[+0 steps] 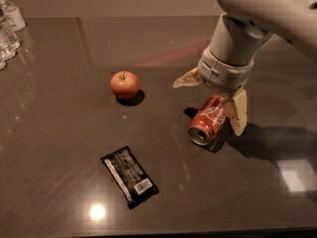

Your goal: Pick coke can

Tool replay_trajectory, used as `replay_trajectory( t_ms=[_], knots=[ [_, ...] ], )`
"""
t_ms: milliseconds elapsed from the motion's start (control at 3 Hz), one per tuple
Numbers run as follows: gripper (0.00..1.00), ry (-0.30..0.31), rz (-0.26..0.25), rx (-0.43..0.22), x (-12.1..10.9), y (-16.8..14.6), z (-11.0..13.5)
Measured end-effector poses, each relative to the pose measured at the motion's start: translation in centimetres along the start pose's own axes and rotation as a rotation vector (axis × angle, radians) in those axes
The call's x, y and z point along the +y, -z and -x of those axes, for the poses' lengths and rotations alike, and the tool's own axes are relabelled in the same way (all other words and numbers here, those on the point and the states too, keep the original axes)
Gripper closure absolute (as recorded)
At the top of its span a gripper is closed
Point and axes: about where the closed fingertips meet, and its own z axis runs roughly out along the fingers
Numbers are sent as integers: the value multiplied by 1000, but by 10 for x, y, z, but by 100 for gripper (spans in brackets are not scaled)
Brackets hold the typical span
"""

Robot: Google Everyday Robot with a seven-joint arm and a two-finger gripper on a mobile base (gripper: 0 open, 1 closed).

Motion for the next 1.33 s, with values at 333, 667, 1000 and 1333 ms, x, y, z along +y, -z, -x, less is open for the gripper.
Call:
replay_trajectory(
  t_ms=[333,667,1000,1333],
  knots=[
    [0,57,52,-4,-2,-10,6],
    [0,96,81,-8,-1,-16,11],
    [18,126,98,-8,3,-21,16],
    [41,140,106,-9,6,-22,18]
  ],
)
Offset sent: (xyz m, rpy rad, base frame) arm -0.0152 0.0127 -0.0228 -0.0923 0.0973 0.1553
